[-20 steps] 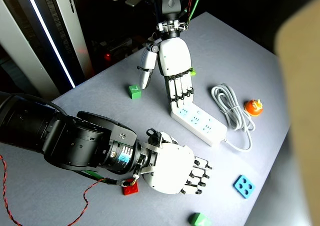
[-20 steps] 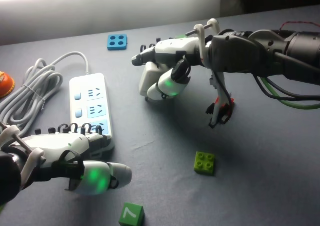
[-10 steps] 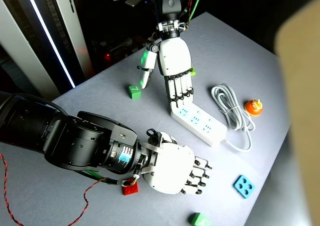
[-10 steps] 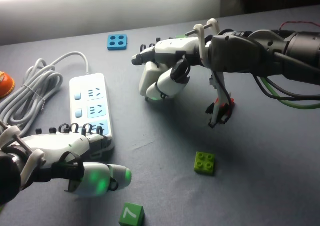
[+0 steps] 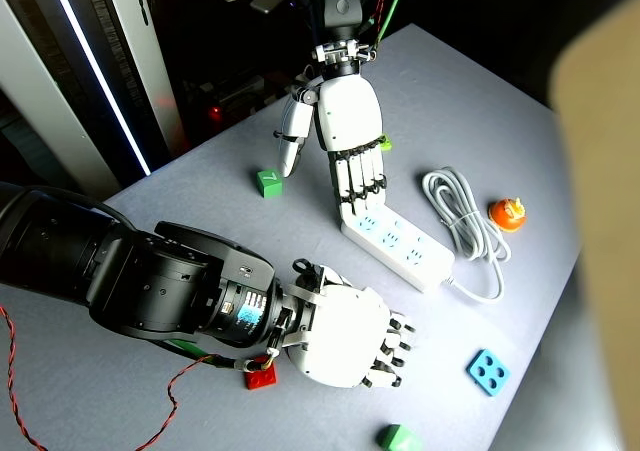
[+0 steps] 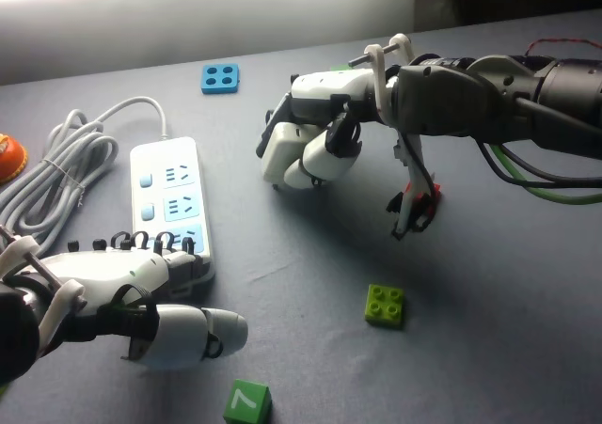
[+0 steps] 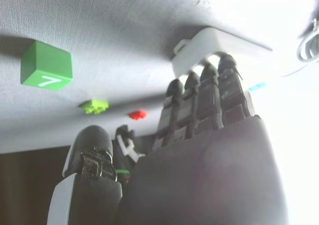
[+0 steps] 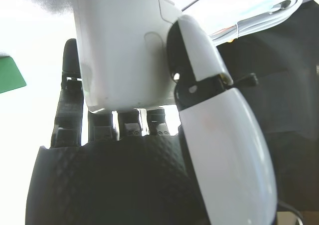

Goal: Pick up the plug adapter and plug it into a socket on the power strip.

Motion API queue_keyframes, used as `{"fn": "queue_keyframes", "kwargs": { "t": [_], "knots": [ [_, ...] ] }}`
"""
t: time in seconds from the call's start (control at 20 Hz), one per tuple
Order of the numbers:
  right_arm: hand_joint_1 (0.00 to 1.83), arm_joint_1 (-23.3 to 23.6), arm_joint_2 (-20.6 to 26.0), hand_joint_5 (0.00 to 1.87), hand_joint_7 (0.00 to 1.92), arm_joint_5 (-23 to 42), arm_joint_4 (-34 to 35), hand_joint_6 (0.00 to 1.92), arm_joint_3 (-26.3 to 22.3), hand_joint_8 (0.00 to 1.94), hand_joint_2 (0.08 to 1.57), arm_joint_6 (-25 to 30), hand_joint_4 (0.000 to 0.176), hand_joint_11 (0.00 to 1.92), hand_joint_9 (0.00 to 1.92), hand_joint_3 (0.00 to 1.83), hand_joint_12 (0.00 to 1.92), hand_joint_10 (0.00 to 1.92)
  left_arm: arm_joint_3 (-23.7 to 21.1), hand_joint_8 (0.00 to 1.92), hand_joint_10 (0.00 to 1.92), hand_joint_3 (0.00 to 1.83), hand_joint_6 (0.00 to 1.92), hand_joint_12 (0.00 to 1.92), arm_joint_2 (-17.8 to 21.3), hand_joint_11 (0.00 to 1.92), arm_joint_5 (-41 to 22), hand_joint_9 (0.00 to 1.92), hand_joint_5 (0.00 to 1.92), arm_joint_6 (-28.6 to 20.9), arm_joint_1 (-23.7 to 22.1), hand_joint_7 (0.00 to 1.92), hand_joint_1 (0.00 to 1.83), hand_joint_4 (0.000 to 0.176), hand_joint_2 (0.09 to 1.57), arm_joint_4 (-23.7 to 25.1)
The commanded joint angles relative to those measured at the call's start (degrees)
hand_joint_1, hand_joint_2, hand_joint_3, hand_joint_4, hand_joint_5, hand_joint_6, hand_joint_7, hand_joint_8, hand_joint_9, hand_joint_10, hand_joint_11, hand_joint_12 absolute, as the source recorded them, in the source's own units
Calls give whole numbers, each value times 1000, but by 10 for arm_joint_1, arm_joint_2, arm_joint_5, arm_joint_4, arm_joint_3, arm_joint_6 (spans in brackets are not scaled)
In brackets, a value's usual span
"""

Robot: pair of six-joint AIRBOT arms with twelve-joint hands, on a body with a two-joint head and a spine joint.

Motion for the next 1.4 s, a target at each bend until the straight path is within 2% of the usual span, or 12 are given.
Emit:
{"fn": "queue_keyframes", "kwargs": {
  "t": [0.0, 0.05, 0.1, 0.15, 0.2, 0.25, 0.35, 0.75, 0.9, 1.05, 1.15, 1.35],
  "knots": [
    [1117, 3, 2, 765, 818, 50, 5, 1044, 3, 63, 1194, 4, 0, 397, 838, 37, 1134, 34, -4, 7, 9, 0, 2, 40, -6, 18, 62, 65, 69, -5, 2, 69, 7, 0, 1294, -7],
    [1102, 3, 2, 746, 902, 50, 5, 1271, 3, 67, 1229, 4, 0, 468, 928, 8, 1183, 53, -4, 6, 8, 0, 2, 40, -6, 11, 62, 66, 68, -5, 2, 70, 1, 0, 1296, -7],
    [1169, 3, 2, 787, 897, 50, 5, 1314, 3, 868, 1190, 4, 0, 539, 999, 15, 1205, 68, -4, 6, 9, 0, 3, 42, -5, 10, 62, 69, 72, -5, 2, 73, 1, 0, 1297, -7],
    [1182, 3, 2, 758, 909, 50, 5, 1329, 3, 1059, 1194, 4, 0, 597, 1062, 3, 1231, 91, -4, 6, 9, 0, 3, 46, -5, 15, 62, 71, 74, -5, 2, 73, 0, 0, 1296, -7],
    [1329, 4, 3, 782, 960, 50, 5, 1205, 3, 969, 1155, 4, 0, 669, 918, 1, 1280, 1045, -4, 1, 2, 3, 0, 138, -5, 2, 62, 87, 89, -5, 2, 87, 4, 0, 1286, -7],
    [1360, 4, 4, 814, 965, 50, 5, 1120, 3, 1004, 1145, 3, 0, 690, 877, 1, 1366, 1248, -4, 1, 0, 3, 0, 119, -5, 0, 62, 67, 74, -5, 2, 69, 0, 0, 1289, -7],
    [1367, 7, 7, 832, 909, 50, 5, 1046, 3, 1146, 1151, 3, 0, 734, 860, 2, 1436, 1326, -3, 6, 5, 5, 4, 113, -5, 0, 62, 75, 80, -5, 2, 77, 0, 0, 1294, -7],
    [1358, 20, 31, 787, 867, 51, -12, 1042, -19, 1242, 1182, -22, 0, 678, 783, 2, 1644, 1476, -4, 2, 1, 2, 4, 143, -5, 0, 62, 81, 82, -6, 3, 84, 2, 0, 1297, -7],
    [1369, 25, 60, 766, 945, 75, -91, 1019, -58, 1150, 1162, -30, 0, 706, 849, 2, 1604, 1418, -4, 0, 0, 0, 0, 114, -5, 0, 62, 68, 67, -6, 3, 66, 0, 0, 1295, -7],
    [1363, 39, 75, 766, 894, 61, -97, 1042, -71, 1213, 1173, -24, 0, 714, 823, 3, 1596, 1424, -4, 2, 2, 1, 1, 94, -5, 0, 62, 63, 67, -6, 3, 71, 2, 0, 1300, -7],
    [1372, 56, 75, 830, 933, 43, -97, 952, -71, 1154, 1153, -28, 0, 727, 876, 0, 1584, 1388, -4, 2, 3, 0, 2, 152, -5, 0, 62, 86, 90, -6, 3, 94, 19, 0, 1294, -7],
    [1363, 91, 55, 784, 894, 23, -158, 1045, -68, 1203, 1170, -31, 0, 713, 822, 3, 1564, 1421, -4, 2, 1, 3, 4, 106, -5, 0, 62, 68, 76, -6, 3, 86, 3, 0, 1303, -7]
  ]
}}
